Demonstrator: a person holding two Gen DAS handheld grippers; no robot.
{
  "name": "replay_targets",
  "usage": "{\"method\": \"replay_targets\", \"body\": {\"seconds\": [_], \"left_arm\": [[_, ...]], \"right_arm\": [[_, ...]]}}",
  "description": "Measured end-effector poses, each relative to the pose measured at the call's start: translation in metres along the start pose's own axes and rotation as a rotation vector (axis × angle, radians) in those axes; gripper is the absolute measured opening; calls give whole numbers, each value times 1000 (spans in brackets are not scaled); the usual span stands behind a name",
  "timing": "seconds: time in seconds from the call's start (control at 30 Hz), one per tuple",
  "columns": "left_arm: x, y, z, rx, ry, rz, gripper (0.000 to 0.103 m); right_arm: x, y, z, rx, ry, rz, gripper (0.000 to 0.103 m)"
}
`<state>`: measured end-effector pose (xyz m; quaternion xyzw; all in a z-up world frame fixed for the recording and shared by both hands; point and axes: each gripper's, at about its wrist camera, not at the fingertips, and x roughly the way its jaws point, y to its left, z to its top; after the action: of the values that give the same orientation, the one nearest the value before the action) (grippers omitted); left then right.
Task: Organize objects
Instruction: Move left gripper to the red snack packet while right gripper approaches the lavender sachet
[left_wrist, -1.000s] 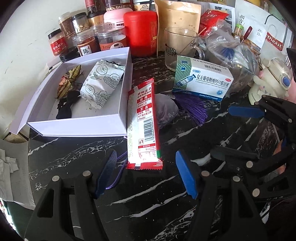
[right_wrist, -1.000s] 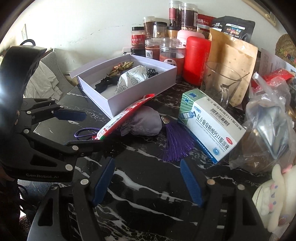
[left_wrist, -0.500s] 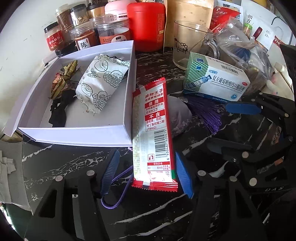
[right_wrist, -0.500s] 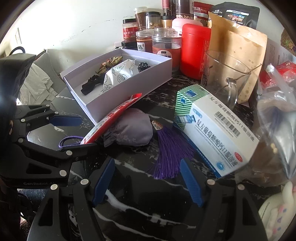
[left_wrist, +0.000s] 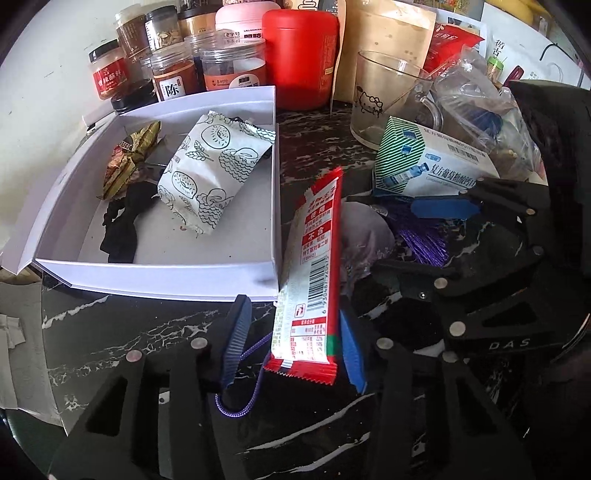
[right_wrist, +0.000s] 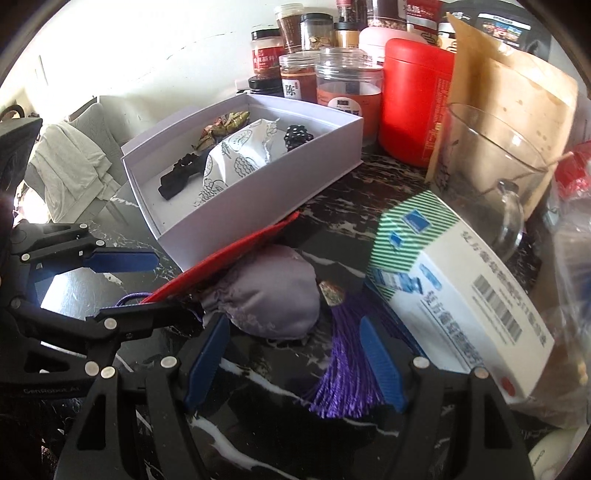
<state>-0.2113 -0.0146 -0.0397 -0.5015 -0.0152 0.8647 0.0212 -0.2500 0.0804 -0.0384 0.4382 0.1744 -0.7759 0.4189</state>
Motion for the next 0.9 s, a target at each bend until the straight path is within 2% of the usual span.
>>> {"method": "replay_targets", "body": {"seconds": [0.2, 0.3, 0.33, 0.37, 0.4, 0.47, 0.63, 0.9], "left_arm": [[4, 11, -8, -19, 15, -9, 42], [4, 15, -11, -27, -1, -84, 42], [6, 17, -11, -41, -4, -118, 41], [8, 18, -12, -55, 1, -130, 39], [10, 19, -13, -61, 4, -138, 34], [11, 17, -14, -56, 7, -148, 27], [7, 9, -18, -22, 0, -148, 18], [-5, -5, -29, -6, -7, -144, 18]], "right_arm": [[16, 5, 8, -3, 17, 32, 74], [20, 3, 11, 26, 11, 57, 74], [21, 2, 11, 32, 5, 66, 70], [22, 3, 11, 34, 2, 81, 61], [22, 4, 11, 35, 2, 102, 57], [21, 5, 10, 38, 1, 106, 54], [13, 8, 2, 32, -6, 94, 43], [-1, 20, -15, 3, -2, 96, 42]]}}
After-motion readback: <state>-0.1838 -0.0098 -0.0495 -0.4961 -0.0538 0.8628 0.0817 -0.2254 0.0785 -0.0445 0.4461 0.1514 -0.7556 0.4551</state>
